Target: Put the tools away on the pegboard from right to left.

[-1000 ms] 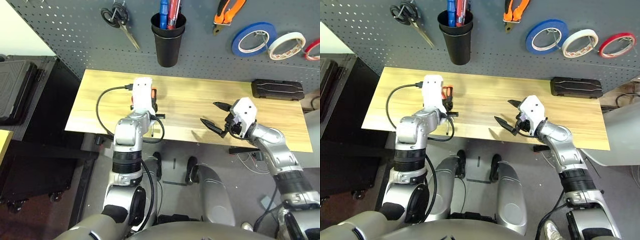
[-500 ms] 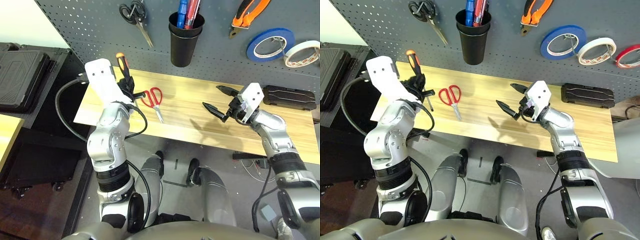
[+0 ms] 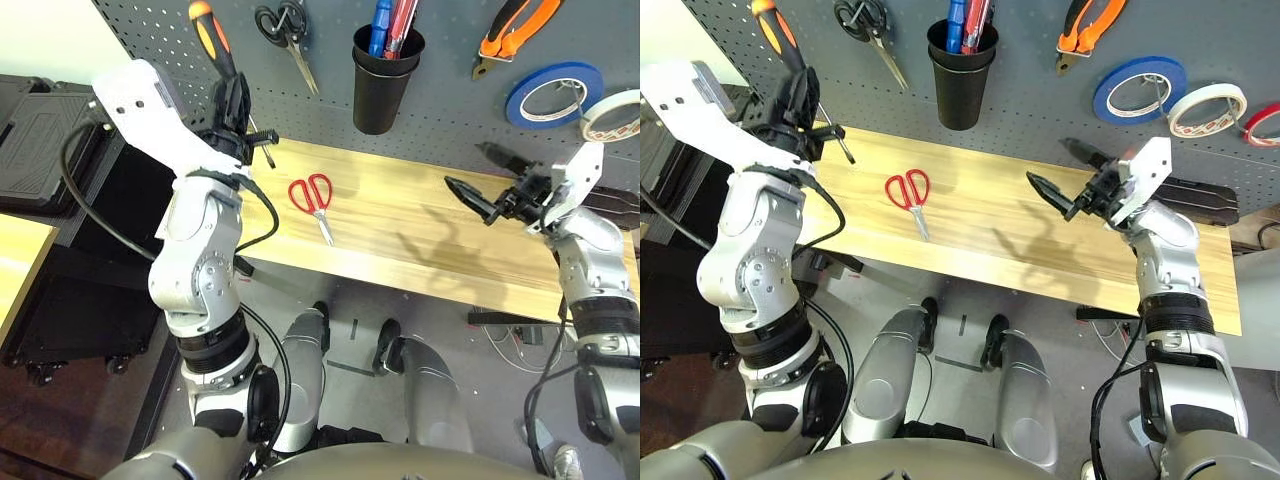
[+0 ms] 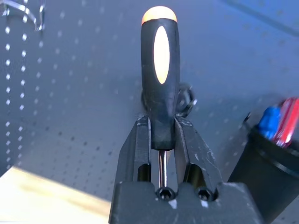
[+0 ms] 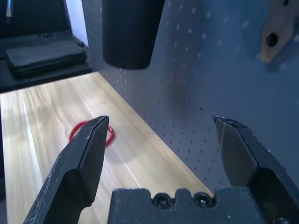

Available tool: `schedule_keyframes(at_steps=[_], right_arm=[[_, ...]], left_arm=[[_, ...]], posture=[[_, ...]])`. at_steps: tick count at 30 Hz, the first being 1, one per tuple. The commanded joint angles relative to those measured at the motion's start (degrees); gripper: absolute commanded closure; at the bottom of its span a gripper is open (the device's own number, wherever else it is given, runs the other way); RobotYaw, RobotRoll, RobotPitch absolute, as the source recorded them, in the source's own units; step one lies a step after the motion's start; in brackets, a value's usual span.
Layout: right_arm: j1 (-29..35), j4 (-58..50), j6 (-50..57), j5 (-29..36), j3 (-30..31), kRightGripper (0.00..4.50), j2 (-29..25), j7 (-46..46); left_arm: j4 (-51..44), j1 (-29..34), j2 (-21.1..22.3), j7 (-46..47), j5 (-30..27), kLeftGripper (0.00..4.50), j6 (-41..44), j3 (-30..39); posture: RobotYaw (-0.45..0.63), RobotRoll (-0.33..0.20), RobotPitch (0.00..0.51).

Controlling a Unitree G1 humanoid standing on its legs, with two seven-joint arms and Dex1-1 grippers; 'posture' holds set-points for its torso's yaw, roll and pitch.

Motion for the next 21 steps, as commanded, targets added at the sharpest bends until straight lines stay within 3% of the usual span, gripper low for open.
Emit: schedule_keyframes(at_steps=[1, 21], right_arm=[[2.3, -3.7, 0.7, 2.6, -2.7, 0.00, -1.0, 0.8], [6.5, -17.5, 1.7, 7.3, -4.5, 0.00, 3.4, -5.0]], left_arm=[[1.8, -2.1, 0.5, 0.3, -1.8, 3.96, -1.0, -0.1], [15.9, -17.1, 0.7, -0.1, -5.1, 3.96, -7.7, -2.0]], posture=[[0.25, 0.000, 0.272], [0.16, 0.000, 0.254]])
